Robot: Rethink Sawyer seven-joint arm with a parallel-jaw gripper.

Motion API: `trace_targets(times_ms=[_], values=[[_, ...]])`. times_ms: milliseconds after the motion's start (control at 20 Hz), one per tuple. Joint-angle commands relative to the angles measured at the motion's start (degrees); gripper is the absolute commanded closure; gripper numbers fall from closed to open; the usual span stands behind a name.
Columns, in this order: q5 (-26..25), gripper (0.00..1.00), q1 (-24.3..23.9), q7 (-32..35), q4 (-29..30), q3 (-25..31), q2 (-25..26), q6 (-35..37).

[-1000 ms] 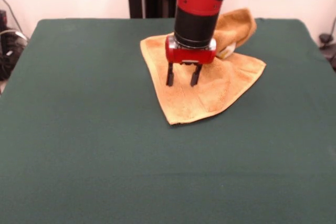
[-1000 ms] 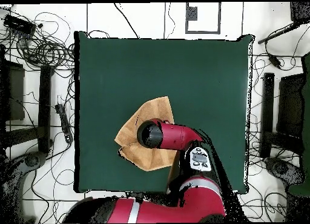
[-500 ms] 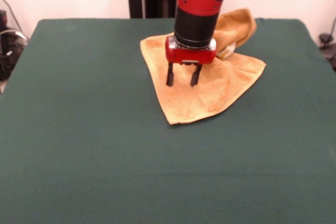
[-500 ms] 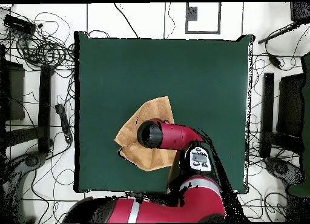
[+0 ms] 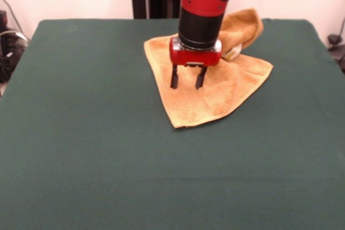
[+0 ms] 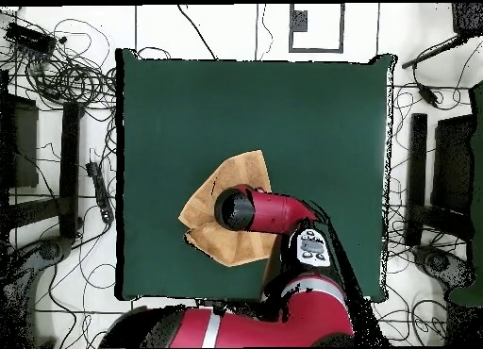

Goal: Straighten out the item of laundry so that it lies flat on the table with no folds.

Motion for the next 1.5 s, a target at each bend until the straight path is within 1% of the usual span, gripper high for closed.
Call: trace_targets(times_ms=[50, 200, 300, 550, 850, 1000, 1250, 1500], values=[[-1.08, 0.00, -3.00, 6.69, -5.74, 8.13, 13.76, -8.64], [-0.40, 0.00, -3.27, 6.67, -7.50, 7.08, 16.81, -7.02], [0.11, 0.00, -3.74, 7.14, -7.60, 6.62, 17.77, -6.62], [-1.06, 0.00, -6.10, 6.35, -6.43, 6.93, 17.92, -7.36], [-3.84, 0.00, -9.56, 3.78, -6.12, 7.82, 18.02, -7.24], [-5.47, 0.00, -12.10, 2.15, -6.28, 8.79, 18.38, -7.42], [-9.01, 0.00, -16.59, -0.87, -6.93, 10.01, 18.75, -6.35], [-12.79, 0.00, -19.59, -2.08, -8.28, 11.12, 19.15, -5.31]])
